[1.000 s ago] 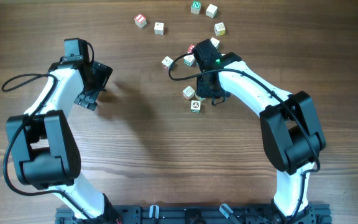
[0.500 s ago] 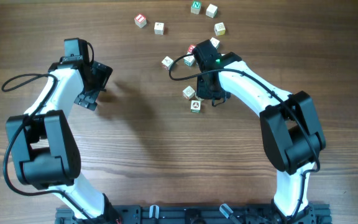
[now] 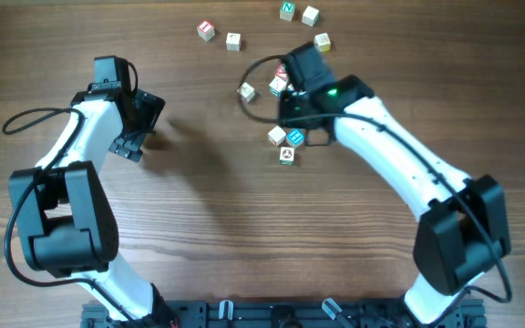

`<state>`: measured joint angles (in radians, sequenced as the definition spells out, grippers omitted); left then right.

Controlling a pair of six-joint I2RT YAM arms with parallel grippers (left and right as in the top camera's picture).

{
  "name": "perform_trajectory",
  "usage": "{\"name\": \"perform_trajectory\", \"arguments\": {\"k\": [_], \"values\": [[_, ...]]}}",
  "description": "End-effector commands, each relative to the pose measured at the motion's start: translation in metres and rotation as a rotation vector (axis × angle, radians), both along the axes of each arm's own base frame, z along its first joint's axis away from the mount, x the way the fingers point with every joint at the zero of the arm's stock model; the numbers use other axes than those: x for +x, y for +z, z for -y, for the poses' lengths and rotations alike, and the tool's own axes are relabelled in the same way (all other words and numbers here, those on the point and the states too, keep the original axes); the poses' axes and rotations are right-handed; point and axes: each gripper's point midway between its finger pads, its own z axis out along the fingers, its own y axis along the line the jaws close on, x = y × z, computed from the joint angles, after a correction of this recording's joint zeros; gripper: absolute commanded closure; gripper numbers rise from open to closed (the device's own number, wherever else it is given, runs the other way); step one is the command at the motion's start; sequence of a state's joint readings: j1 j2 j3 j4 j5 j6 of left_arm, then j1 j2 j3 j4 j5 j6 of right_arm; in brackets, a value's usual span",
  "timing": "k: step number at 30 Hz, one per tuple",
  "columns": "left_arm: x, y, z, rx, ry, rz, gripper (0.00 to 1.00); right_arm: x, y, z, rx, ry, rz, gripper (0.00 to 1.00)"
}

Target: Form a circle

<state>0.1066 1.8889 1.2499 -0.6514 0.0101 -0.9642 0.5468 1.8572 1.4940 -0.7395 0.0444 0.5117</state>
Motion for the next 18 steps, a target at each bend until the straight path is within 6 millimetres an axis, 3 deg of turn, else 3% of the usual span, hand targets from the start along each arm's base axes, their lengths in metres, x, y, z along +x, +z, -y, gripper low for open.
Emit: {"name": "perform_trajectory", "arguments": {"k": [1, 4, 18], "values": [[0.0, -0.004, 0.0, -0.004, 0.01, -0.01, 0.0, -0.023, -0.033, -0.024, -0.093, 0.106, -0.034, 0.95], [0.0, -0.004, 0.0, -0.004, 0.01, -0.01, 0.0, -0.028, -0.056, -0.027, -0.154, 0.108, -0.055, 0.95], [0.0, -0.004, 0.0, -0.004, 0.01, -0.01, 0.0, -0.024, -0.068, -0.009, -0.217, 0.014, -0.067, 0.95]]}}
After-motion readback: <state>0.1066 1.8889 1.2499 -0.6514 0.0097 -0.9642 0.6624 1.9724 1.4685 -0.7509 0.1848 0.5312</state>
